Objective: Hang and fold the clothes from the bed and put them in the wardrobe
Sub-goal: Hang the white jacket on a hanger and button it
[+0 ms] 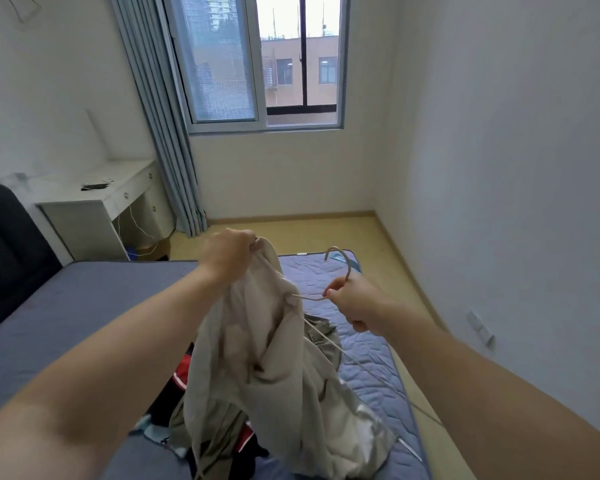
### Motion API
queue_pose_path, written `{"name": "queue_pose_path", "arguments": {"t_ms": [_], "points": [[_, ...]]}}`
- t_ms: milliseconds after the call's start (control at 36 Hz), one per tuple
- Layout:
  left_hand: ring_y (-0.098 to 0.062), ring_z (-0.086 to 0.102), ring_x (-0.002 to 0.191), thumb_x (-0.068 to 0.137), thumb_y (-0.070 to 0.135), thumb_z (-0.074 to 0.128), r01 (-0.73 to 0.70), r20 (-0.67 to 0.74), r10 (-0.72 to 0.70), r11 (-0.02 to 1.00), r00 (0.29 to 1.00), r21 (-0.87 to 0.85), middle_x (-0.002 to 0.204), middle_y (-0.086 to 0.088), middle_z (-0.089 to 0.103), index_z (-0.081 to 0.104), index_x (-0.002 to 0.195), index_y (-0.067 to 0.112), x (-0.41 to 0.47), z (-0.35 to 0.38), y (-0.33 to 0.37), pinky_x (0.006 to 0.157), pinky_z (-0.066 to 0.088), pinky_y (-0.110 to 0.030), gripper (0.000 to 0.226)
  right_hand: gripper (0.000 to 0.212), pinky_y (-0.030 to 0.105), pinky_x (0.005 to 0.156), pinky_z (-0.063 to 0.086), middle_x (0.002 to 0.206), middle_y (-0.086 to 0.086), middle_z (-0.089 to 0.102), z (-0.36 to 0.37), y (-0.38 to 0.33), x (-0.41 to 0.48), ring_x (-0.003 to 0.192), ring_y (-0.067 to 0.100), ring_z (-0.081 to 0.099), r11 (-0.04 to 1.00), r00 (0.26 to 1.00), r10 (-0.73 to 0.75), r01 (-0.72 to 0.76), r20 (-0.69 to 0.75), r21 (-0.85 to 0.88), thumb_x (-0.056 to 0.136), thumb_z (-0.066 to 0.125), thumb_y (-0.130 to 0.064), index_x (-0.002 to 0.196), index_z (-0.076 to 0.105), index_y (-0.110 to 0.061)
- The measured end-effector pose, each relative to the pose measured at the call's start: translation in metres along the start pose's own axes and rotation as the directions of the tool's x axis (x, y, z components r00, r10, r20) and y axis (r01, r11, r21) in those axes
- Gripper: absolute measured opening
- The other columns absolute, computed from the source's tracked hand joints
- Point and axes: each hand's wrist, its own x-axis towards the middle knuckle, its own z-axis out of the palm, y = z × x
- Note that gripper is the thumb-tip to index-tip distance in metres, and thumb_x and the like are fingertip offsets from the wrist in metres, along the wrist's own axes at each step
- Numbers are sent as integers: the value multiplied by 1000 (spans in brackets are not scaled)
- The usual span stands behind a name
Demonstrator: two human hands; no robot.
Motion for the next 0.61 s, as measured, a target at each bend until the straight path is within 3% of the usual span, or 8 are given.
{"name": "queue_pose_path", "arguments": {"t_ms": [139, 194, 333, 417, 472, 528, 556, 611], "points": [[-35, 63, 79, 101, 42, 51, -58, 15, 60, 989, 998, -137, 84, -12, 68, 62, 80, 15, -6, 3, 19, 62, 45, -35, 36, 20, 21, 41, 29, 54, 4, 45, 7, 0, -2, 32, 13, 30, 1000, 995, -2, 1, 101, 10, 99, 56, -20, 87, 71, -14], [-35, 61, 77, 101, 42, 52, -37, 10, 39, 979, 999, -203, 80, -12, 66, 58, 74, 17, -8, 2, 21, 62, 42, -35, 37, 19, 20, 41, 27, 56, 4, 41, 8, -1, -3, 34, 14, 27, 1000, 991, 3, -3, 137, -4, 98, 58, -19, 91, 72, -8], [-28, 53, 71, 100, 39, 57, 45, 38, -34, 933, 999, -356, 67, -2, 53, 52, 67, 16, -9, -9, 18, 58, 31, -34, 40, 21, 20, 42, 28, 59, 5, 43, 4, -6, -1, 41, 15, 29, 998, 988, 24, -14, 155, -67, 98, 57, -18, 83, 70, -14], [-20, 43, 63, 96, 36, 62, 3, 90, 41, 896, 995, -445, 62, -4, 49, 52, 64, 11, -14, -19, 32, 57, 32, -32, 42, 10, 20, 41, 30, 68, 8, 48, 9, -4, 4, 40, 14, 34, 998, 995, 28, -33, 91, 54, 97, 58, -20, 100, 62, -12], [-14, 37, 57, 94, 34, 65, -26, 96, 83, 870, 992, -492, 60, -4, 48, 55, 67, 7, -20, -27, 44, 50, 28, -20, 40, 32, 18, 37, 30, 75, 9, 53, 16, 0, 8, 37, 12, 39, 983, 999, 32, -39, 43, 180, 95, 59, -20, 126, 52, -24], [-12, 34, 56, 93, 26, 67, -67, 81, 131, 839, 988, -540, 57, 1, 42, 55, 65, 7, -26, -38, 56, 50, 29, -17, 36, 48, 17, 36, 30, 80, 11, 52, 22, 3, 11, 43, 15, 43, 954, 1000, 24, -27, 13, 299, 94, 55, -16, 139, 44, -27], [-14, 36, 58, 93, 23, 68, -92, 70, 157, 827, 985, -554, 57, 1, 43, 58, 67, 6, -29, -43, 62, 51, 29, -17, 33, 42, 16, 36, 30, 80, 10, 50, 25, 4, 11, 45, 17, 42, 936, 1000, 1, 0, -2, 351, 93, 54, -15, 134, 49, -26], [-16, 42, 63, 93, 21, 68, -146, 43, 208, 803, 977, -577, 64, -8, 55, 67, 75, 3, -35, -57, 75, 56, 33, -21, 25, 10, 18, 39, 29, 68, 8, 45, 33, 3, 9, 41, 16, 39, 907, 998, -22, 44, -57, 418, 91, 51, -14, 96, 58, -20]]}}
